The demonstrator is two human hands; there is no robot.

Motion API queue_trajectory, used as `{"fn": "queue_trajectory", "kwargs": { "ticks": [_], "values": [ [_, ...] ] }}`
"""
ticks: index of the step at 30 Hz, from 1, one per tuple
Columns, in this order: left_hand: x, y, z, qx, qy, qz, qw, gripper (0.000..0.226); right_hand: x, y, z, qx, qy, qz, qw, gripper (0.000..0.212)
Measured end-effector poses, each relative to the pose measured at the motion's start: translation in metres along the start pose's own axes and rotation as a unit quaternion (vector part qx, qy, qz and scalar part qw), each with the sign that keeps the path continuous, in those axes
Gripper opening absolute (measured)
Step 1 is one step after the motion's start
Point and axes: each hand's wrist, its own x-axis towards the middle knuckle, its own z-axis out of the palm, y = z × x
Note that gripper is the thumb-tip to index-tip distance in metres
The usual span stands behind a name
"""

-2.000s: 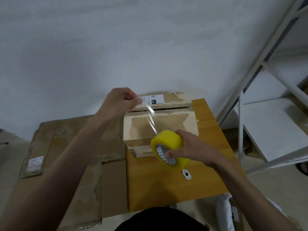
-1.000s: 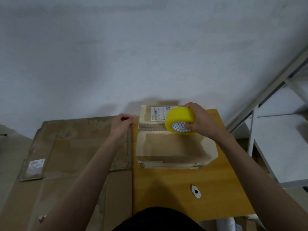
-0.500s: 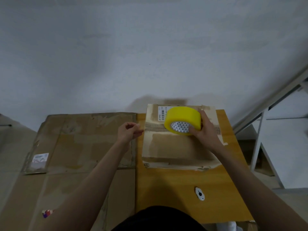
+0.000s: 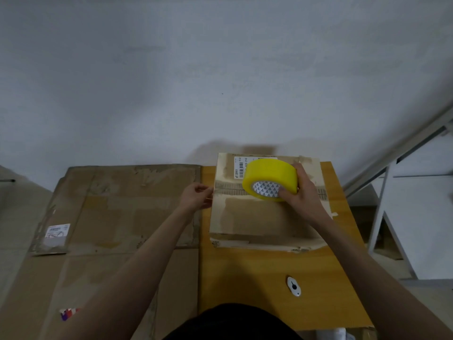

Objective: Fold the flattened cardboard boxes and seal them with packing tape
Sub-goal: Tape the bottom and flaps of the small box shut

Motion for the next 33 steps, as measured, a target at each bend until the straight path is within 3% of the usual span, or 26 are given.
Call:
{"fn": "queue_trajectory", "kwargs": {
  "ticks": [4, 7, 9, 13, 16, 19, 23, 28, 33],
  "values": [
    [-0.010, 0.006, 0.003, 0.134, 0.073, 0.083, 0.985, 0.032, -0.001, 0.001, 0.001, 0.008, 0.004, 0.002, 1.000, 0.050],
    [-0.027, 0.010, 0.014, 0.160, 0.094, 0.149, 0.971, 0.030, 0.000, 0.004, 0.002, 0.016, 0.005, -0.002, 1.000, 0.043],
    [-0.040, 0.011, 0.022, 0.167, 0.059, 0.163, 0.971, 0.041, 0.001, 0.006, 0.003, 0.024, 0.003, -0.004, 1.000, 0.044],
    [-0.052, 0.012, 0.027, 0.163, -0.064, 0.142, 0.974, 0.035, 0.002, 0.011, 0.001, 0.029, 0.000, 0.003, 1.000, 0.051],
    [-0.049, 0.011, 0.029, 0.225, -0.092, 0.121, 0.962, 0.067, 0.002, 0.013, 0.000, 0.035, -0.002, 0.003, 0.999, 0.052],
    [-0.047, 0.003, 0.036, 0.325, -0.072, 0.176, 0.926, 0.083, 0.001, 0.014, 0.000, 0.038, -0.001, -0.001, 0.999, 0.049],
    [-0.041, -0.005, 0.043, 0.376, -0.051, 0.233, 0.895, 0.083, 0.001, 0.015, 0.000, 0.035, 0.001, -0.004, 0.999, 0.050],
    [-0.031, -0.007, 0.041, 0.515, -0.009, 0.310, 0.799, 0.076, -0.002, 0.018, -0.003, 0.031, -0.002, -0.003, 1.000, 0.053],
    [-0.027, -0.009, 0.044, 0.535, -0.008, 0.313, 0.785, 0.075, -0.004, 0.019, -0.004, 0.034, 0.010, 0.001, 0.999, 0.048]
  ]
}}
